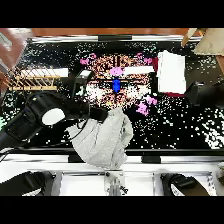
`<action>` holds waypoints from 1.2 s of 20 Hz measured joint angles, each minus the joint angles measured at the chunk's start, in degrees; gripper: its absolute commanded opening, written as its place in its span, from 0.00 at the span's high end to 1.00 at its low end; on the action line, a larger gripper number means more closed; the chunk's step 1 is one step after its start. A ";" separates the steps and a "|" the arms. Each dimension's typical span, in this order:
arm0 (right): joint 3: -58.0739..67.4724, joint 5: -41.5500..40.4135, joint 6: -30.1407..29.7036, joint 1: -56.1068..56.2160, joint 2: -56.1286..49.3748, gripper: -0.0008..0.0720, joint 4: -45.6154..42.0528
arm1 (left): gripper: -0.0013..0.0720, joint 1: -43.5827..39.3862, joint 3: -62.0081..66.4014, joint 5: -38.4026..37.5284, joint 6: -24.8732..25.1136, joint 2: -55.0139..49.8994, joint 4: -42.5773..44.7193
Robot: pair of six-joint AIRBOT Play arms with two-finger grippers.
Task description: Fold the shirts.
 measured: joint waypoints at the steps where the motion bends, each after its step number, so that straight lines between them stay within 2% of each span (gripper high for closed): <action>1: -0.98 0.04 -0.66 0.00 -0.81 0.07 0.57 | 0.00 1.99 -0.55 -2.51 0.59 1.33 0.26; 5: -8.44 1.77 -4.44 0.00 -5.38 0.07 2.49 | 0.00 10.82 -7.58 -11.37 2.14 9.33 0.24; 9: -17.64 7.30 -7.98 0.00 -12.33 0.07 9.94 | 0.00 16.22 -23.96 -13.81 2.38 17.46 -7.96; 14: -22.40 11.61 -12.31 0.02 -22.21 0.07 17.49 | 0.00 16.76 -39.87 -5.60 2.58 19.67 -18.93; 18: -23.26 12.09 -13.51 0.02 -26.10 0.07 19.52 | 0.00 16.09 -44.44 0.31 2.62 15.96 -22.34; 22: -23.54 12.48 -13.90 0.02 -27.26 0.07 20.02 | 0.01 15.82 -45.68 6.16 5.29 10.01 -28.02; 23: -23.52 12.52 -13.94 0.02 -27.34 0.07 20.13 | 0.13 15.85 -45.77 6.80 6.29 8.61 -29.77; 24: -23.56 12.52 -13.99 0.02 -27.47 0.07 20.13 | 0.39 15.80 -45.81 7.65 7.43 7.37 -31.58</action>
